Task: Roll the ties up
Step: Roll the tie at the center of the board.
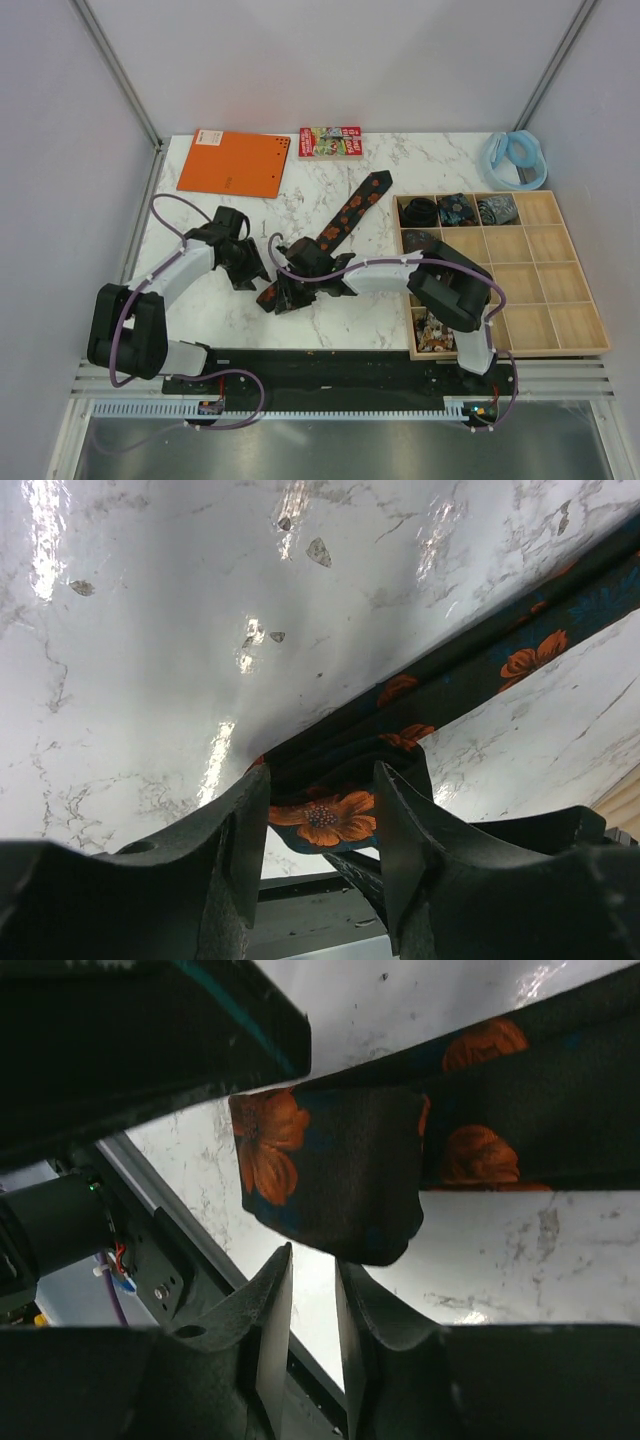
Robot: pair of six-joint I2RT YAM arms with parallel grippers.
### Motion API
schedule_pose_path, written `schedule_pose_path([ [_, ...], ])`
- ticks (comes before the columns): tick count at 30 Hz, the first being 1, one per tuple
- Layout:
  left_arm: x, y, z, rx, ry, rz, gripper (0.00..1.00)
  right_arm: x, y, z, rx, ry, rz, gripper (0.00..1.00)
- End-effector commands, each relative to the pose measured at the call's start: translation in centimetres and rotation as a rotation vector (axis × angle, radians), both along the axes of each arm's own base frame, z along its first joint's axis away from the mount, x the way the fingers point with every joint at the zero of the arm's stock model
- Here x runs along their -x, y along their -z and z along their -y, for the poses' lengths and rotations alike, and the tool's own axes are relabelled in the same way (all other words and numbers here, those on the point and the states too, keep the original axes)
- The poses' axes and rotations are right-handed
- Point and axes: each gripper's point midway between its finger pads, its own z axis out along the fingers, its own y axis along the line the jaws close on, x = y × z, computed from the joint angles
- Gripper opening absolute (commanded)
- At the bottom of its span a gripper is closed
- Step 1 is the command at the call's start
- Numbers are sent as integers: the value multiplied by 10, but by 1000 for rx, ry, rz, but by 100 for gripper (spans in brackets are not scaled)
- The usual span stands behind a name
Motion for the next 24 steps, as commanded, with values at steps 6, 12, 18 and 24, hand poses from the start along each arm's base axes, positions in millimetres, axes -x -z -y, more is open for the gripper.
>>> schedule_pose_path([
  [6, 0, 3, 8, 62, 55, 39, 49, -12, 2, -18, -36, -30, 30, 30],
  [12, 3, 4, 10, 80, 64, 46, 49, -21, -2, -24, -79, -15, 57, 29],
  [18, 1, 0, 5, 50, 56, 53, 50, -12, -6, -16, -89, -30, 49, 30],
  [24, -8, -15, -14, 28, 4, 84, 58, 1, -25, 4, -91, -68, 72, 37],
])
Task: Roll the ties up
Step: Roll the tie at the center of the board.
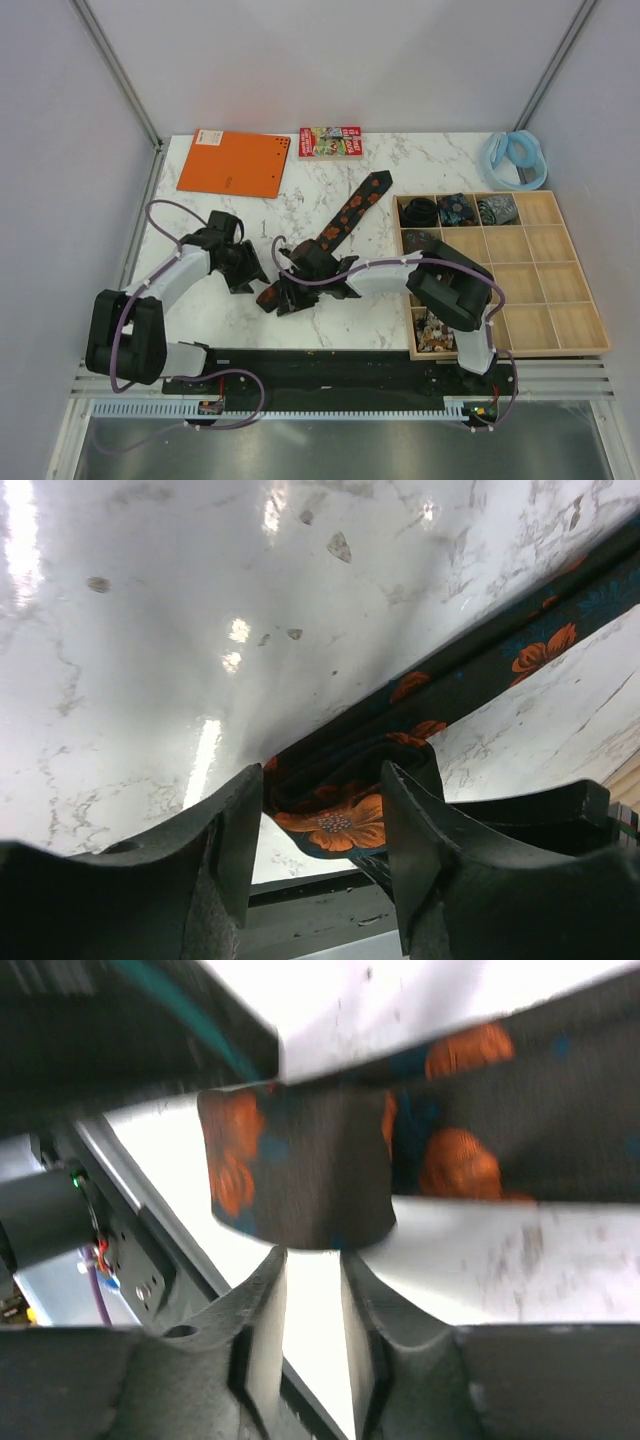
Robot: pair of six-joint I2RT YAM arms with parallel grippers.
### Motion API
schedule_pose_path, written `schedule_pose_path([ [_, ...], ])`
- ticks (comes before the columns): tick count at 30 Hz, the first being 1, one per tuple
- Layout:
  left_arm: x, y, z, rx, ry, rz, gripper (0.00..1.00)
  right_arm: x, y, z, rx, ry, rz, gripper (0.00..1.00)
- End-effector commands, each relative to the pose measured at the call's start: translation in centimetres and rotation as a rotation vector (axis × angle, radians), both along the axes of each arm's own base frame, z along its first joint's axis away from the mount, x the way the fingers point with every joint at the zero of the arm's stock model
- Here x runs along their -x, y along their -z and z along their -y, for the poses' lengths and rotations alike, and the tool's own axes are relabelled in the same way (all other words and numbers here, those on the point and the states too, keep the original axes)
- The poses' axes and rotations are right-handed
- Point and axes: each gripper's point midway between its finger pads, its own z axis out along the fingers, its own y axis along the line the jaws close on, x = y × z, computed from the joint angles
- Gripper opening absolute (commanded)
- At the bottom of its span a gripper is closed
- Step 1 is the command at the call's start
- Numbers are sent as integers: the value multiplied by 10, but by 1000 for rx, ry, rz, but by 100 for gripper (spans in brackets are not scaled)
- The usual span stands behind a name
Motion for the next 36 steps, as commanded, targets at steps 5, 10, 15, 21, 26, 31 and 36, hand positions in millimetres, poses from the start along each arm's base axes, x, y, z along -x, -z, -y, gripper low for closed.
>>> schedule_pose_path([
  [5, -15, -38, -25, 42, -90, 128, 87, 4, -61, 25, -86, -24, 89, 39],
  [10, 2, -34, -26, 109, -161, 120, 81, -10, -84, 39, -94, 54, 68, 36],
  [15, 15, -43, -26, 159, -267, 209, 68, -27, -100, 23, -116, 78, 50, 34],
  [21, 24, -43, -25, 187, -327, 238, 65, -37, -95, -1, -123, 68, -13, 31],
  [26, 31, -40, -25, 191, -367, 260, 60, -40, -89, -11, -123, 59, -31, 29],
  [31, 34, -38, -24, 191, -372, 263, 58, -45, -79, -17, -119, 41, -38, 28],
  [36, 36, -36, -22, 171, -357, 257, 58, -51, -71, -17, -113, 36, -51, 27],
])
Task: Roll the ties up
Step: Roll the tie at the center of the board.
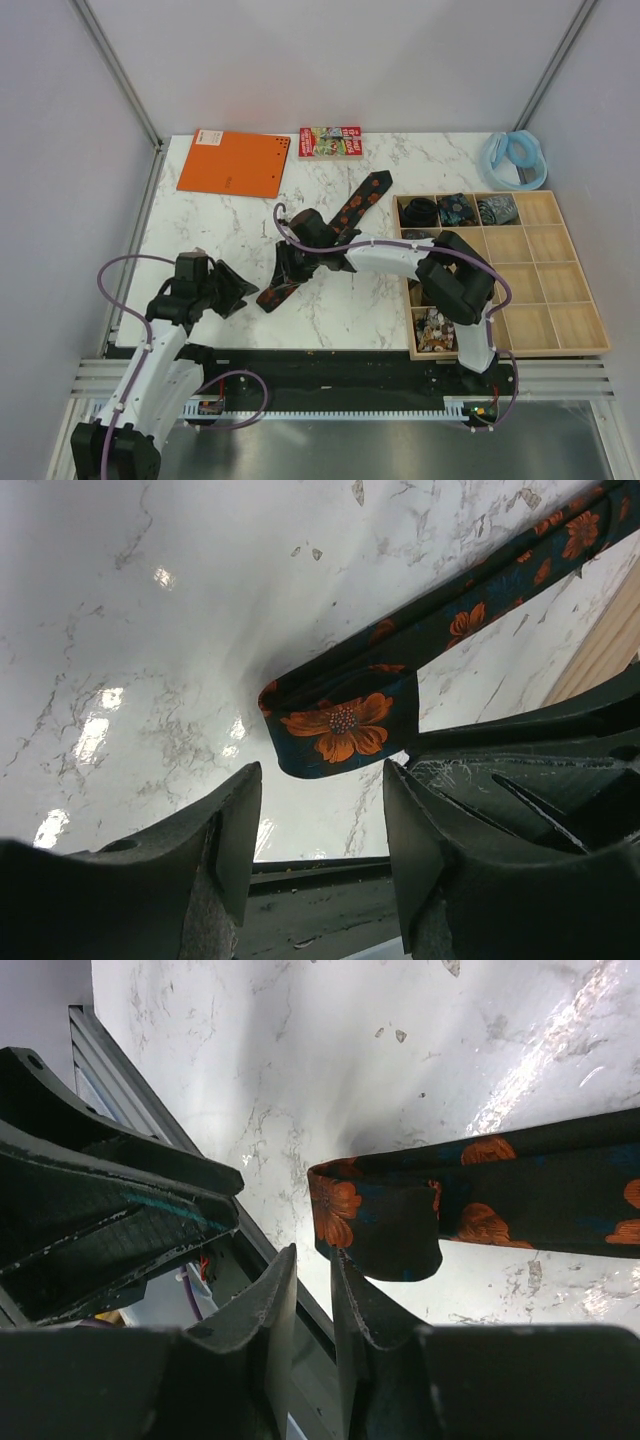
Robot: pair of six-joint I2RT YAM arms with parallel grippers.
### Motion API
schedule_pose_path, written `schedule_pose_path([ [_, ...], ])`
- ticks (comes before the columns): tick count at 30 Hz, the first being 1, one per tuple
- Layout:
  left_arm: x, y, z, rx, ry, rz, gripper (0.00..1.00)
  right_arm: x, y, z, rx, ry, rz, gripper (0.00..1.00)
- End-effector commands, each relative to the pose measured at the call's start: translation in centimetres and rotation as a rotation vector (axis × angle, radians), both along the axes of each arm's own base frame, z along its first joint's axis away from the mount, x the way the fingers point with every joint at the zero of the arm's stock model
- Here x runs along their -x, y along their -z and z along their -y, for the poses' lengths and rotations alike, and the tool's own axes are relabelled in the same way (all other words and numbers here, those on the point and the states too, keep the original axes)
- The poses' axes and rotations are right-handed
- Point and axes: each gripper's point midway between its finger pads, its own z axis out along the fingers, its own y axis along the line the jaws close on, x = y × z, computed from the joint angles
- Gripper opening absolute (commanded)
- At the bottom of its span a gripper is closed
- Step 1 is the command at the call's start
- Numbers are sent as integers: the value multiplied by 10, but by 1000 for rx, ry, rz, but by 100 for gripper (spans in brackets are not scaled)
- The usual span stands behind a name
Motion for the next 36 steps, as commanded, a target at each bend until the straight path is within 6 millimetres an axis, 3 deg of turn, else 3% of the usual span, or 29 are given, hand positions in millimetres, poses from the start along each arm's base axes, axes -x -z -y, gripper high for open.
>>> schedule_pose_path([
  [1, -4, -1, -1, -8, -29, 9, 58, -9, -10, -8, -40, -19, 14, 27],
  [14, 1, 8, 10, -19, 3, 14, 57, -20, 25, 8, -9, -7, -21, 27],
  [29, 1, 22, 31, -7, 28, 39, 57, -17, 44, 14, -9, -1, -48, 22],
  [36, -7, 22, 28, -21, -56, 69, 58, -17, 49, 15, -20, 0, -51, 19],
])
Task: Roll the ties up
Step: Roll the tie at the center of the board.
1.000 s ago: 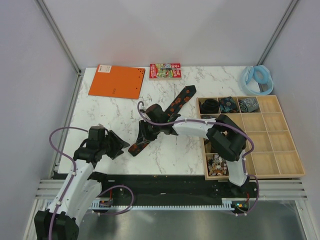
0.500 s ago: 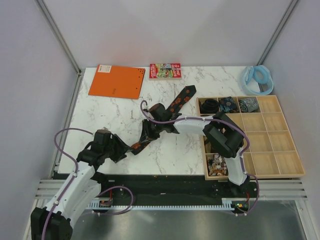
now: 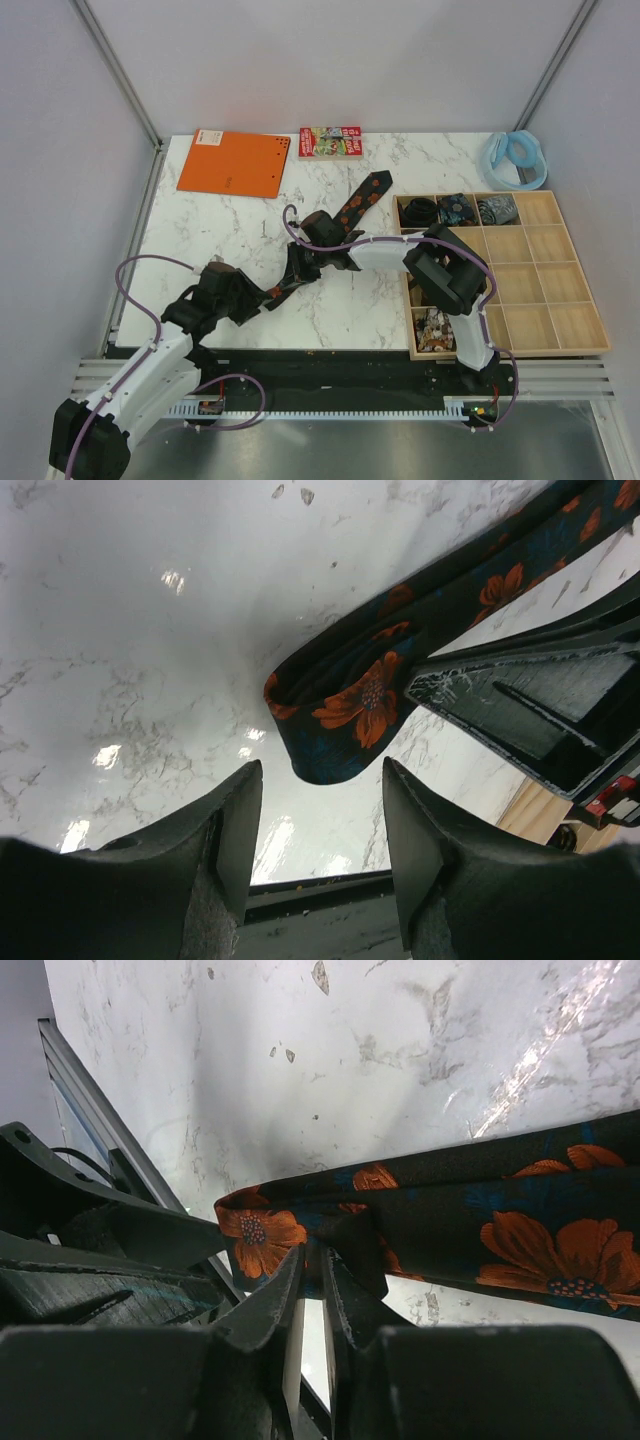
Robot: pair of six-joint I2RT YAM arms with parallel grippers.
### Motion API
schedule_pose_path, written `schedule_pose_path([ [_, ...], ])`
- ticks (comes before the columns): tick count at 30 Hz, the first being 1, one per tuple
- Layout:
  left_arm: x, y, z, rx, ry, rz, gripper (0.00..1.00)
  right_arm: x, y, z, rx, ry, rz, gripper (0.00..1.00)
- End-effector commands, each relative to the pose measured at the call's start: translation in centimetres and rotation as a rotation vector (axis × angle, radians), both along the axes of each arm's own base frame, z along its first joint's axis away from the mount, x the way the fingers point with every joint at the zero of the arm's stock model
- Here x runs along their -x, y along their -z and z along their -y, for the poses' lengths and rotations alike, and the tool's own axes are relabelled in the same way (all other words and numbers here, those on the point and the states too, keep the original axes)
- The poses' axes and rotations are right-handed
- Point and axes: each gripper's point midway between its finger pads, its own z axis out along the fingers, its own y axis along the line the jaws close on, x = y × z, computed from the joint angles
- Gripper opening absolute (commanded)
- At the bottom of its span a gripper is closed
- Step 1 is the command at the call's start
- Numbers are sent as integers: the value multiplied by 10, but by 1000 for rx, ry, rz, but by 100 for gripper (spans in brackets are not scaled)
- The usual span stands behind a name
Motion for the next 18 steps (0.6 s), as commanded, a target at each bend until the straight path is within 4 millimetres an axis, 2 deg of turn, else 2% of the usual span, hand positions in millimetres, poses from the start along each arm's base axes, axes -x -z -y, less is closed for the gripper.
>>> schedule_pose_path([
  [1, -17, -4, -5, 13, -117, 58, 58, 0, 7, -1, -21, -9, -2, 18],
  [9, -17, 13, 2, 91, -182, 33, 58, 1, 11, 0, -28, -11, -9, 17],
  [18, -12, 26, 8, 86, -179, 3, 57, 1, 16, 1, -28, -6, -20, 17],
])
